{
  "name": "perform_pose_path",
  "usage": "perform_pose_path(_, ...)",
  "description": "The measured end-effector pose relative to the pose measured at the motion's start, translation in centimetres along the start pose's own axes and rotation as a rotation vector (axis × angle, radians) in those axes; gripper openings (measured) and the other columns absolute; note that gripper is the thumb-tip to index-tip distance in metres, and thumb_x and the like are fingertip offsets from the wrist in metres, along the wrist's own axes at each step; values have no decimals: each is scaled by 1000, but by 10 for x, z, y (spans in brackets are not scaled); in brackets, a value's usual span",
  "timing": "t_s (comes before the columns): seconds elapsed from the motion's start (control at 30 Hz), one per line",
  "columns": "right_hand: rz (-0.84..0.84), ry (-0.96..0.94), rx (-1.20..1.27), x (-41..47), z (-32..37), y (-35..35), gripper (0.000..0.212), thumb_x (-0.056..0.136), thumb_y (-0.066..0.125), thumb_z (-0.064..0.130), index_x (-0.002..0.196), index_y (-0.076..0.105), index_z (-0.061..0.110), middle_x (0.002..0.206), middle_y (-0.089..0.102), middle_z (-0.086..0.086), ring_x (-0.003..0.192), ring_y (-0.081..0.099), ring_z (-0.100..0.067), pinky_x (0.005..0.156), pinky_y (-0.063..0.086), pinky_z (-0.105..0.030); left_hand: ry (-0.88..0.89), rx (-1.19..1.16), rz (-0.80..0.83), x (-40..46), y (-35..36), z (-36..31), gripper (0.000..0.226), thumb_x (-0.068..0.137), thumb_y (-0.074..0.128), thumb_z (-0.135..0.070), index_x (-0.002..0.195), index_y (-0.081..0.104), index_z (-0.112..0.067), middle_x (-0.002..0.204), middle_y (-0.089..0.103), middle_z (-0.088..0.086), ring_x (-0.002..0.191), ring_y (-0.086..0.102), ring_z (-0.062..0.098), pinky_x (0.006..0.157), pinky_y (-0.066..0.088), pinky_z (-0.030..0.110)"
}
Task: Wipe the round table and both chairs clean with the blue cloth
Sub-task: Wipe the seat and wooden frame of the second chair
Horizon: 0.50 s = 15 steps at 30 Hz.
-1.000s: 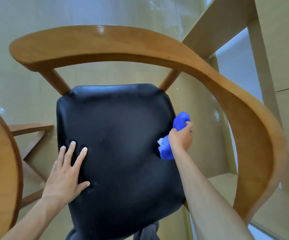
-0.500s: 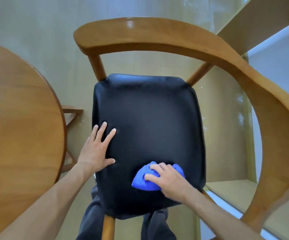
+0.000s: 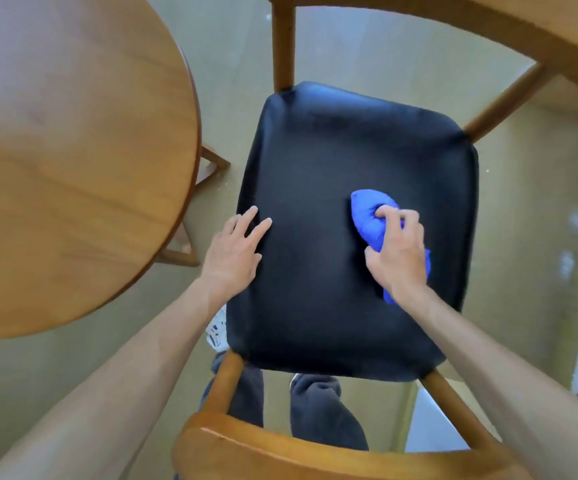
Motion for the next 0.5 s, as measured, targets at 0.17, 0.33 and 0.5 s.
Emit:
perform_pose_path(0.17,78,-312,-88,-80,70,48,56,53,69,-6,106,68,9,111,61,-19,75,56,-34,61,50,-42,2,-289,53,11,-6,18,75,81,40,17,142,46,-27,156,23,-6,138,28,18,109,29,26)
perform_pose_path(0.33,84,-519,-117,-106,104,71,54,55,63,-3,105,69,14,108,63,-18,69,52,-32,56,46,-37,58,-264,28,17,-6,21,60,89,43,7,140,49,-26,155,24,-2,134,31,23,108,35,35)
perform_pose_path(0.5,320,-971,-191,-167,134,100,44,62,58,4,101,63,22,109,64,-10,73,52,-26,57,40,-32,42,-84,151,-4,13,9,82,91,59,-37,153,5,-29,160,-18,-3,147,-5,20,94,47,35)
Point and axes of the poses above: each hand's wrist, its own x-axis towards the middle knuckle, its own y-axis out of the palm, z = x × y, the point moved 4 cm from there along x, towards the middle knuckle
